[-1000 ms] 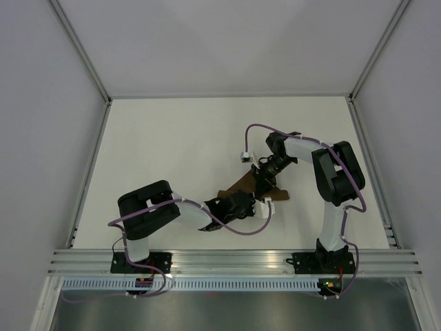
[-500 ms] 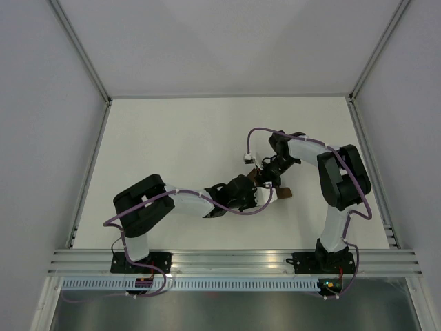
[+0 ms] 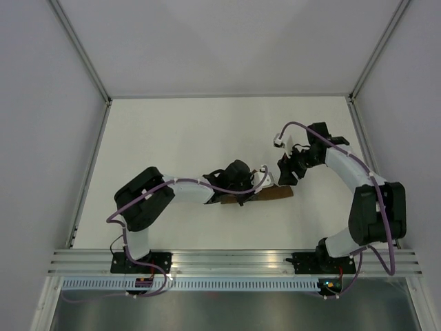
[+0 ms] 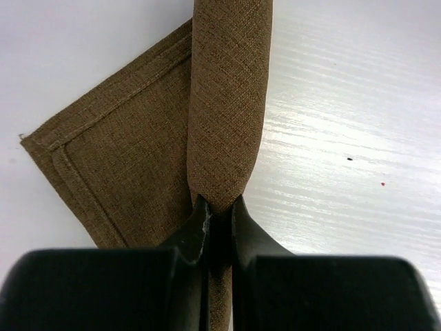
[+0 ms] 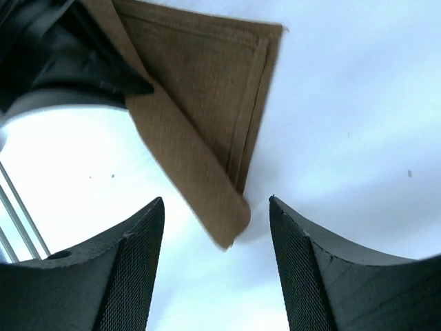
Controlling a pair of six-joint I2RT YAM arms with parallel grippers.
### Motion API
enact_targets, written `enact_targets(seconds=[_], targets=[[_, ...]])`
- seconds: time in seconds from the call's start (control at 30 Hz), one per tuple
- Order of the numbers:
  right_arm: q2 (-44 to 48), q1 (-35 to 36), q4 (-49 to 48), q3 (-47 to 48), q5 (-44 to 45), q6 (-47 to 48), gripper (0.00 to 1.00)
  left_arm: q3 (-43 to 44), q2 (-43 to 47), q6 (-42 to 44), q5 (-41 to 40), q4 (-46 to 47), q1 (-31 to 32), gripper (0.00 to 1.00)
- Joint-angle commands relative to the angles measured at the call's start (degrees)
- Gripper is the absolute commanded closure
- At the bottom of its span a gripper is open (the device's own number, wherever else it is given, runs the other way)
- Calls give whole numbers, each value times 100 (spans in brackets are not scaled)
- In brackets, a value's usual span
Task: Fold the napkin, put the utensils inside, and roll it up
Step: Roll the napkin with the utensil
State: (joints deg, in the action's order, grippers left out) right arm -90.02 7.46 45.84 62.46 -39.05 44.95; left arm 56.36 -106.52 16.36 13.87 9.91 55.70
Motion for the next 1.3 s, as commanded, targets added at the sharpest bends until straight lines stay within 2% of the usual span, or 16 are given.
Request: enact_targets(seconds=[0.0,0.13,0.3,0.4,0.5,0.6,0.8,1.13,1.27], targets=[[879,-236,-330,-618,-138,23,32,68,-466,-739,1134,-1165,-252,98],[1932,-316,-532,-1217,-147,154,31,453,-851,-932,1740,-1666,-490,98],[2839,-298,-1015,-2105,-261,400,23,1016,-1344,-1082,2278,-2282,-780,98],[3235,-9,-1577,-2648,150,357,21,1166,-1538,-1144,2462,-2555,-885,98],[3438,605,-2271,-3107,844,234,21,1377,-1714,-1187,2594,-2801,-991,97],[3421,1395,-2983,-3459,1460,120,22,1579,-1855,-1249,2507,-3074,-1044,96],[3175,2117,-4108,-3907,2251,251,22,1896,-2030,-1170,2524,-3530,-1079,94],[2446,2831,-4821,-4004,2780,286,24,2186,-2268,-1179,2621,-3821,-1132,91],[2094,2901,-4997,-3996,2990,330,31,2178,-2250,-1197,2665,-3830,-1132,89]])
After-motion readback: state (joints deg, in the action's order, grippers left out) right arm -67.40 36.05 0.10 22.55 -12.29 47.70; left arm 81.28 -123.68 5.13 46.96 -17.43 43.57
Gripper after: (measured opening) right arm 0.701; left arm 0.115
